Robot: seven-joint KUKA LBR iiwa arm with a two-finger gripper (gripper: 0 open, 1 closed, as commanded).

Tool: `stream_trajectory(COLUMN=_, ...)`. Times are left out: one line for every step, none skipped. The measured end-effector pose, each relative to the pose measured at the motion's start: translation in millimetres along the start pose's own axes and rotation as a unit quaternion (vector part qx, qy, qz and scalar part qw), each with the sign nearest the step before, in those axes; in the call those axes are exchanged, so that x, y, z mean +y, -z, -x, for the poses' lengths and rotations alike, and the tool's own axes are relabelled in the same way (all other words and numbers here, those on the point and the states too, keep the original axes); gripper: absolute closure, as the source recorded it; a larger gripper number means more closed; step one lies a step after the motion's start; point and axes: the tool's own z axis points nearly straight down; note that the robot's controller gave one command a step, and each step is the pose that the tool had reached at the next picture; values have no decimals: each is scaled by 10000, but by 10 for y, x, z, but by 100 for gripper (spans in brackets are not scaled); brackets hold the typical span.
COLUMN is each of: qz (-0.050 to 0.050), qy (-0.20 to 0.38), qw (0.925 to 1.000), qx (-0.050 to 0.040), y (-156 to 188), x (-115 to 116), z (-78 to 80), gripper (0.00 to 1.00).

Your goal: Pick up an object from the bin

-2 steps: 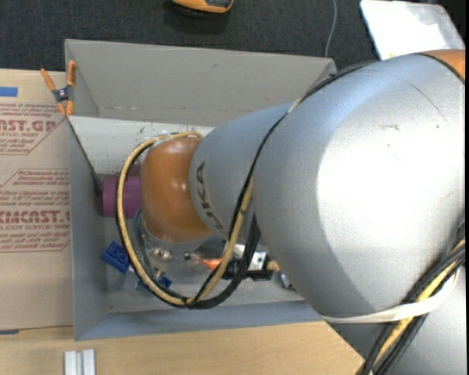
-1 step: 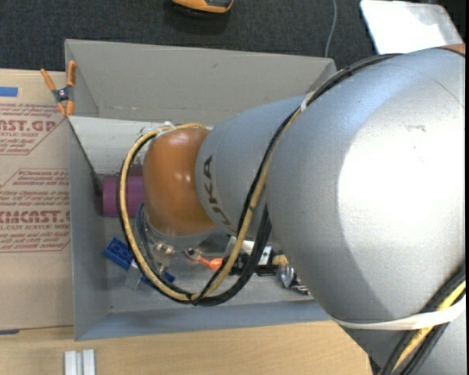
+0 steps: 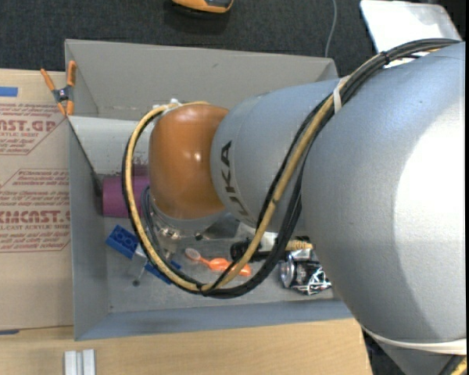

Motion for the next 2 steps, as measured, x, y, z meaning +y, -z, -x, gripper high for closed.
stream_trajectory(qz=11, qy=6, qw=10000, qx=-8, y=188, x=10, z=4, gripper=100)
stream_trajectory(qz=-11, qy=13, qw=10000, qx=8, y=584, x=1, z=-9, gripper=100)
